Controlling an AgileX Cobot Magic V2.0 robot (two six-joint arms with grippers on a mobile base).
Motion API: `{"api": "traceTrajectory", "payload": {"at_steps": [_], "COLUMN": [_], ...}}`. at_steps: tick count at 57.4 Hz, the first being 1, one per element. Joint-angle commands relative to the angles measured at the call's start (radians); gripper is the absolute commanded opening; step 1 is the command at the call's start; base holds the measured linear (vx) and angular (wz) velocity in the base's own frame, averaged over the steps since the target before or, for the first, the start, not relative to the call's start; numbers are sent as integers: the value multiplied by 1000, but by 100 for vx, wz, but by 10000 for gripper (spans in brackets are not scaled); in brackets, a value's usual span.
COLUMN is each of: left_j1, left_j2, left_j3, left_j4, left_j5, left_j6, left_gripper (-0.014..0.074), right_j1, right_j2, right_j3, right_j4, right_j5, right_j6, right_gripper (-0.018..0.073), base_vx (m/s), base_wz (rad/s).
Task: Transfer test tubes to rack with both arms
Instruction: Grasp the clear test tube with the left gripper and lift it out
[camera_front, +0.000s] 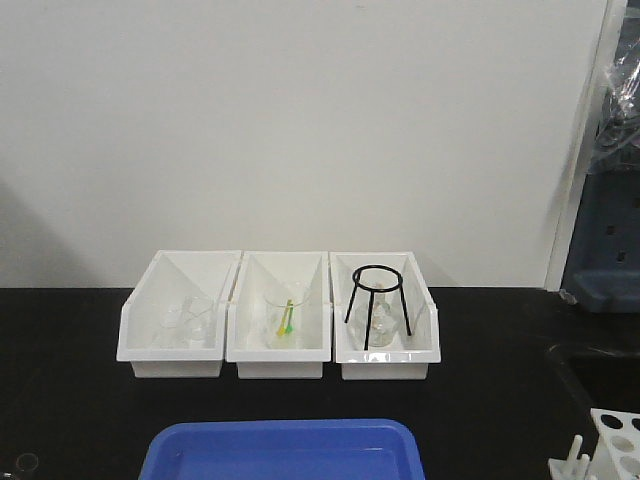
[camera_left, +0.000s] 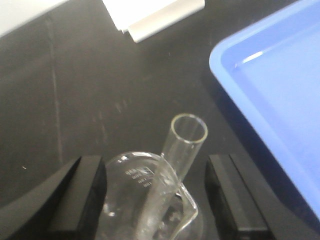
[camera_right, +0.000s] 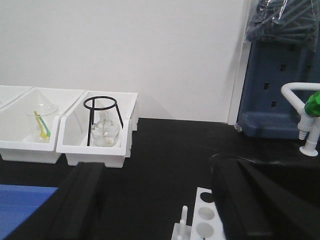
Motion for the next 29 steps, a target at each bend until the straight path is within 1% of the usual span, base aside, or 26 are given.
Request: {"api": "traceTrajectory", "payload": {"at_steps": [1,6,15,21,25,29], "left_j1": [-8,-8,-8,-8,-8,-8], "left_j2": [24,50,84,106,123,139], "left_j3": [-31,-31,-31,-32,-33,-33], "left_j4": [-15,-15,-15,-15,-15,-15], "left_j5": [-88,-123,-220,-235,-245,-279], "left_j6": [-3,-4,-5,-6,-27,-46], "left_gripper": [551,551,551,550,550,550], "right_j1": [1,1,1,1,1,1], "right_j2": [10,10,10,10,10,12], "right_j3": [-35,-35,-35,-35,-33,-32], "right_j4": [-25,-26,-26,-26,-26,-26], "right_j5": [-81,-81,-81,-81,-81,-80], "right_j6": [-3,-3,-3,-3,-3,-3], "right_gripper": [512,512,512,512,512,512], "base_vx": [0,0,0,0,0,0], "base_wz": [0,0,0,0,0,0]}}
